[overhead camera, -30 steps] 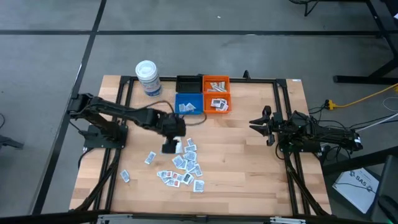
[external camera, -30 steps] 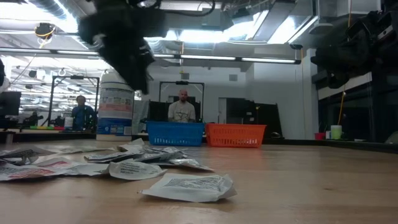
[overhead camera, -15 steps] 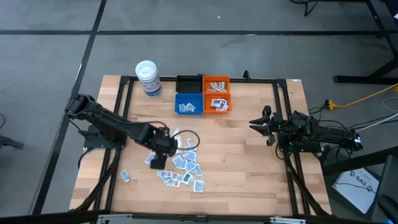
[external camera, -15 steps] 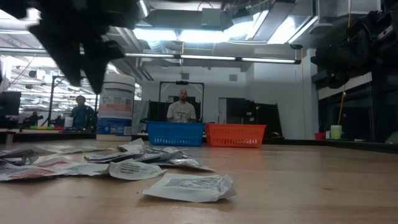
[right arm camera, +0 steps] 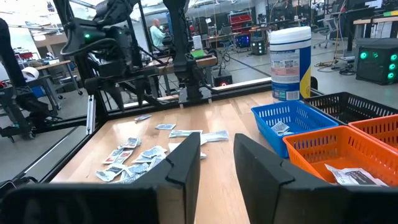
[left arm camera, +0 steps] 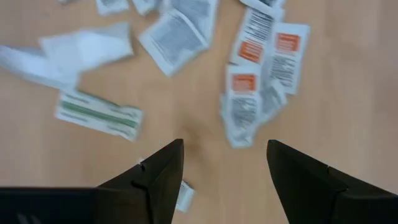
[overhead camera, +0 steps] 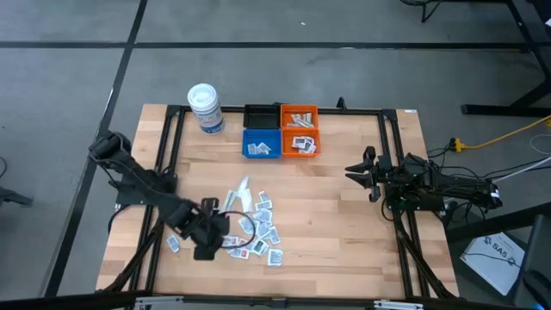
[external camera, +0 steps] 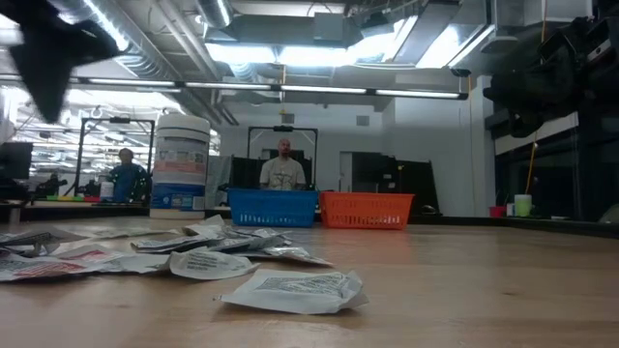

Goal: Pick & Place First Aid Supplies
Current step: Put the ointment pack into the blue bin

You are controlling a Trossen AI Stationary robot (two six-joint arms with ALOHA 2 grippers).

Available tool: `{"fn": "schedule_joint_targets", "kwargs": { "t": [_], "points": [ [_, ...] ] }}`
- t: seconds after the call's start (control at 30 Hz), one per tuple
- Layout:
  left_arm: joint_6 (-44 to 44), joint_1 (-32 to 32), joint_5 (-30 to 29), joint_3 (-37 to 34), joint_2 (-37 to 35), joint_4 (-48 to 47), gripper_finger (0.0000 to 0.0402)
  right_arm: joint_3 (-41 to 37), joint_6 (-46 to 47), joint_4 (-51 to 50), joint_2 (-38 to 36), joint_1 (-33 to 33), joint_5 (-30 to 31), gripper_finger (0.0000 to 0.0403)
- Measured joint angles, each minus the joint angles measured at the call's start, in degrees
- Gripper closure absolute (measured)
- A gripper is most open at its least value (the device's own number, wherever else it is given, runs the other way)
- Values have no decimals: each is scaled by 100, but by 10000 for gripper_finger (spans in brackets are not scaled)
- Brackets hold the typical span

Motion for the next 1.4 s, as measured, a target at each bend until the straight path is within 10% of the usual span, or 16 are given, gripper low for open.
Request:
{"fn": "schedule_joint_targets", "kwargs": {
  "t": [0.83,1.4],
  "points": [
    [-2300,-1369,-221,-58,7,-527,178,0,0,0,0,0,1,303],
    [-2959,-786,-157,-731,11,-535,178,0,0,0,0,1,-1,303]
  ]
}}
